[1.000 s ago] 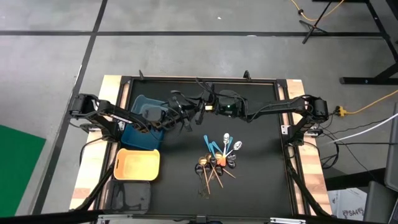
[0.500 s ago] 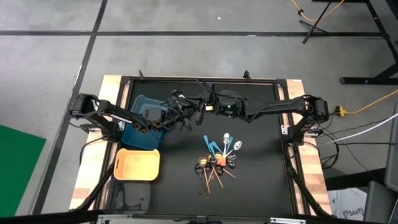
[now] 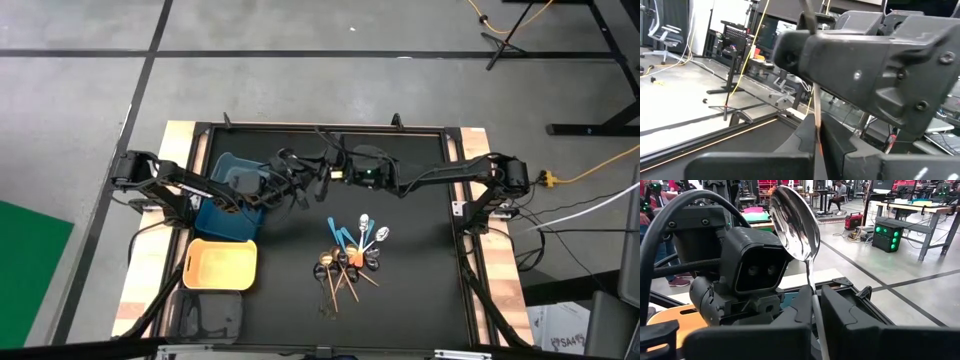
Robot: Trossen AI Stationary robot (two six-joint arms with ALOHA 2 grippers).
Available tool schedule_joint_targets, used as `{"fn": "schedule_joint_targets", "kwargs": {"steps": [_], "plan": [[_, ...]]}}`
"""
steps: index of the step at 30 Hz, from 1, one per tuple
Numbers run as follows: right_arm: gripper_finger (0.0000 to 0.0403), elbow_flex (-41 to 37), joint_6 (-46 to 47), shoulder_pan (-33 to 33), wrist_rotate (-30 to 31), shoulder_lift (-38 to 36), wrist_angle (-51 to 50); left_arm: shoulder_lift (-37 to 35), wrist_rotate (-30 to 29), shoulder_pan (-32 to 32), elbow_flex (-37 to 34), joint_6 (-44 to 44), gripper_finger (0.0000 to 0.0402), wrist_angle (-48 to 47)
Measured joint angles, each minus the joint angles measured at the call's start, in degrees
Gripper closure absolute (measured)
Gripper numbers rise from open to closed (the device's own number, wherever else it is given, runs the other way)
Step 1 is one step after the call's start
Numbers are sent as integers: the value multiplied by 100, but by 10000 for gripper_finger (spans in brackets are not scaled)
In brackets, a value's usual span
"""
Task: Sort silverware by color (type)
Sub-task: Put the orange spoon into the light green bin
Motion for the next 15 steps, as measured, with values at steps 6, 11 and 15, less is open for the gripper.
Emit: {"fn": "schedule_joint_targets", "kwargs": {"steps": [6,11,15], "plan": [[315,0,-16,-2,82,19,-42,0,3,-4,2,36,396,-1],[279,-2,-39,-6,124,-93,-122,-3,-99,-11,11,33,396,-57],[270,-6,-302,-11,133,-409,-390,-4,-148,-9,11,26,396,-106]]}}
